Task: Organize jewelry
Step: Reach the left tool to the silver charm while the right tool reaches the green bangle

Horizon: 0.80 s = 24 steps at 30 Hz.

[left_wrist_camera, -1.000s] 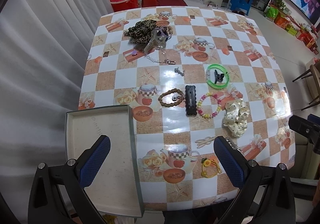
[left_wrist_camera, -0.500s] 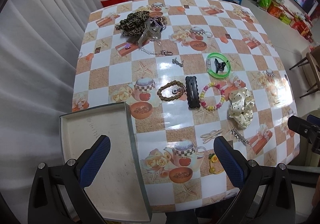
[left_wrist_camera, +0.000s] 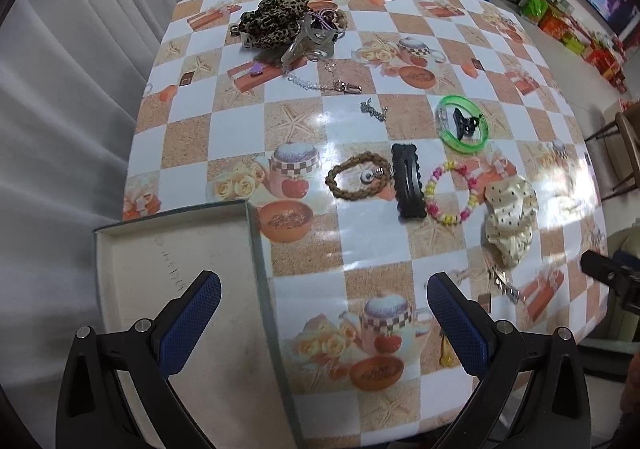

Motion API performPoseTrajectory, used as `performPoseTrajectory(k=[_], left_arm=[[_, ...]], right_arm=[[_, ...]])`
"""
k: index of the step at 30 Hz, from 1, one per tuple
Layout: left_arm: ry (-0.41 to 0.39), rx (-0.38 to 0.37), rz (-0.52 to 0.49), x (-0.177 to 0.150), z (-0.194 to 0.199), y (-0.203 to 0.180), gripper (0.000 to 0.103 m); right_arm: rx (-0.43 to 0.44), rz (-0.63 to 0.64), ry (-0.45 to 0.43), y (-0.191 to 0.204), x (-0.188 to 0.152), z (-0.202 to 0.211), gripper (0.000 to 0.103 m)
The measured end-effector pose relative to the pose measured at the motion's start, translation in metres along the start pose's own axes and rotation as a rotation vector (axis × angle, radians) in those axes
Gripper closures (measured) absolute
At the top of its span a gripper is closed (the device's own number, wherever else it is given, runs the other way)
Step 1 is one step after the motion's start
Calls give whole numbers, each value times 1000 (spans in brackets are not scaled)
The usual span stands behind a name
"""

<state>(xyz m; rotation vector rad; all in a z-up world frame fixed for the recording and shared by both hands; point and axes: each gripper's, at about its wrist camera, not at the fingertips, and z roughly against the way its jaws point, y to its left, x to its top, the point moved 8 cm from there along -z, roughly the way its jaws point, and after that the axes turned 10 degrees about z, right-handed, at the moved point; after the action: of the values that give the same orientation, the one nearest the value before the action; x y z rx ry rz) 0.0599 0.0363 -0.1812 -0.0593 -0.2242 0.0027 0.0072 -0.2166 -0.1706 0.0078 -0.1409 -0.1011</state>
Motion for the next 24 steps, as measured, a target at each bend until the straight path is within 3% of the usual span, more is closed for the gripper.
performPoseTrajectory(k=[2, 4, 11, 21, 23, 24], left_arm=[[-5, 6, -1, 3, -8, -2, 0], [-6, 12, -7, 7, -18, -7, 7], [-36, 7, -18, 30, -43, -17, 7], [-74, -1, 31, 83, -73, -31, 8], [-75, 1, 35, 91, -79, -35, 18], [-68, 0, 38, 96, -85, -38, 19]], right_arm=[[10, -14, 9, -6, 3, -11, 0], [18, -18, 14, -9, 6, -20, 0], [34, 10, 24, -11, 18, -51, 0], [57, 7, -46, -10, 58, -69, 0], [62, 14, -65, -9, 74, -71, 0], [62, 17, -74, -9, 81, -71, 1]])
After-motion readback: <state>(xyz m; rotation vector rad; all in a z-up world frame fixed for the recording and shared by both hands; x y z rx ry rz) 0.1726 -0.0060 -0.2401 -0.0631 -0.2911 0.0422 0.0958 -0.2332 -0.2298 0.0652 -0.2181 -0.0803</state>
